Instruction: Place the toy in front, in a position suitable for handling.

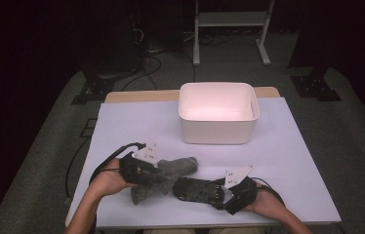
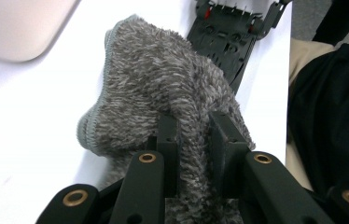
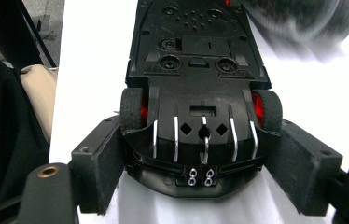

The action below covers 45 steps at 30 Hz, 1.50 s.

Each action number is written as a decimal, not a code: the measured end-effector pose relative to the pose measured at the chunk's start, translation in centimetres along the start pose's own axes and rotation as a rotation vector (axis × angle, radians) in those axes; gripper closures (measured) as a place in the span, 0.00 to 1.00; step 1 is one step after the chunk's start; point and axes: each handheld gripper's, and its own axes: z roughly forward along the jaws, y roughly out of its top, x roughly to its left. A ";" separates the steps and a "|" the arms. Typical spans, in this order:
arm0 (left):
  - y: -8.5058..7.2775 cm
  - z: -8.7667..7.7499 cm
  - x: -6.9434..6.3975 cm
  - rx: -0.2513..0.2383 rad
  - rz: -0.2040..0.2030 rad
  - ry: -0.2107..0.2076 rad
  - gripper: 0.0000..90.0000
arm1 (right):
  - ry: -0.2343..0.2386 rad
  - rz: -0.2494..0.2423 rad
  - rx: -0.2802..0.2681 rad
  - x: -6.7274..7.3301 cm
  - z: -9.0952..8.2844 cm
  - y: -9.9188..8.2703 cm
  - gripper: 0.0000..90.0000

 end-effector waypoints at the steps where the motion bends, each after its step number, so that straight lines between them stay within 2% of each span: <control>1: -0.2 -0.4 0.0 0.002 -0.003 0.007 0.84 | 0.000 -0.001 0.001 0.0 0.0 0.0 0.26; 2: -0.3 -0.7 0.0 0.003 -0.010 0.011 0.84 | -0.001 -0.003 0.001 0.0 0.0 0.0 0.26; 4: -0.4 -0.8 0.1 0.038 0.000 0.023 0.84 | -0.001 -0.002 0.001 0.0 0.0 0.0 0.26; 6: -0.4 -0.6 0.0 0.051 -0.003 0.017 0.84 | 0.000 0.000 0.001 0.0 0.0 0.0 0.26; 11: 0.5 2.2 -0.4 0.061 0.025 -0.043 0.84 | 0.002 0.005 0.000 0.0 0.1 0.0 0.26; 16: 2.5 5.8 -1.1 0.051 0.078 -0.124 0.83 | 0.002 0.004 0.000 0.0 0.2 0.0 0.26; 18: 3.2 6.8 -1.3 0.032 0.098 -0.143 0.77 | 0.002 0.004 -0.001 0.0 0.2 0.0 0.26; 20: 3.9 7.6 -1.3 0.014 0.104 -0.151 0.64 | 0.004 0.009 -0.001 0.0 0.2 -0.1 0.26; 23: 4.6 8.5 -1.2 0.008 0.096 -0.151 0.56 | 0.005 0.008 -0.002 0.0 0.2 -0.1 0.26; 26: 4.8 9.3 -1.0 0.021 0.082 -0.159 0.53 | 0.004 0.005 -0.002 0.0 0.2 -0.1 0.26; 27: 4.7 9.7 -0.9 0.029 0.076 -0.168 0.53 | 0.005 0.005 -0.002 -0.1 0.2 -0.1 0.26; 29: 4.6 10.1 -0.9 0.033 0.076 -0.188 0.62 | 0.006 0.004 -0.003 -0.1 0.2 -0.1 0.26; 31: 4.5 10.3 -1.0 0.012 0.073 -0.201 0.74 | 0.002 -0.004 -0.001 0.0 0.3 -0.1 0.26; 34: 4.8 10.5 -1.1 0.009 0.085 -0.217 0.83 | 0.001 -0.015 0.007 0.0 0.5 -0.2 0.26; 36: 5.2 10.7 -1.4 0.011 0.096 -0.226 0.83 | 0.001 -0.018 0.008 0.0 0.5 -0.2 0.26; 40: 6.6 12.1 -2.2 -0.011 0.126 -0.270 0.83 | -0.003 -0.023 0.008 0.1 0.6 -0.1 0.26; 45: 7.6 12.9 -2.7 -0.023 0.154 -0.276 0.83 | -0.004 -0.014 0.002 0.2 0.5 -0.2 0.26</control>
